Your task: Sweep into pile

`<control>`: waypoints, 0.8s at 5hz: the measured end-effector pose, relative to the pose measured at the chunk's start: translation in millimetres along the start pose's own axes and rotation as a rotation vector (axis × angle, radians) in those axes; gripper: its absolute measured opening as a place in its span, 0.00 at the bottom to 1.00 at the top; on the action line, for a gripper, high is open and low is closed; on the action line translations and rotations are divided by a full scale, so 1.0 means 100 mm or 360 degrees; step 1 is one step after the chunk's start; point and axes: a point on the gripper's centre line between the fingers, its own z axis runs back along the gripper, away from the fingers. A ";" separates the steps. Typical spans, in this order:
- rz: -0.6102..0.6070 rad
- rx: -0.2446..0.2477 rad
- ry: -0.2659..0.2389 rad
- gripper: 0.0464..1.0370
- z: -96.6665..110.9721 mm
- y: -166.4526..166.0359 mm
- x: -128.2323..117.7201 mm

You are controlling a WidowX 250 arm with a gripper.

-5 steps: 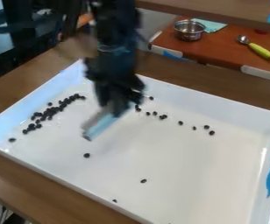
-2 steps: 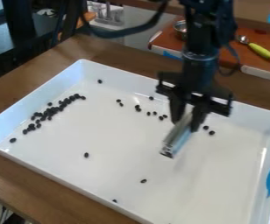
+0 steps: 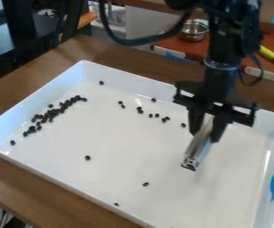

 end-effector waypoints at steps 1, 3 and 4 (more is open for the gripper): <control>-0.0001 0.0015 -0.0018 0.31 -0.06 -0.04 0.01; -0.0004 -0.0025 -0.0038 0.31 -0.15 -0.12 0.11; 0.0013 -0.0069 -0.0033 0.31 -0.14 -0.12 0.13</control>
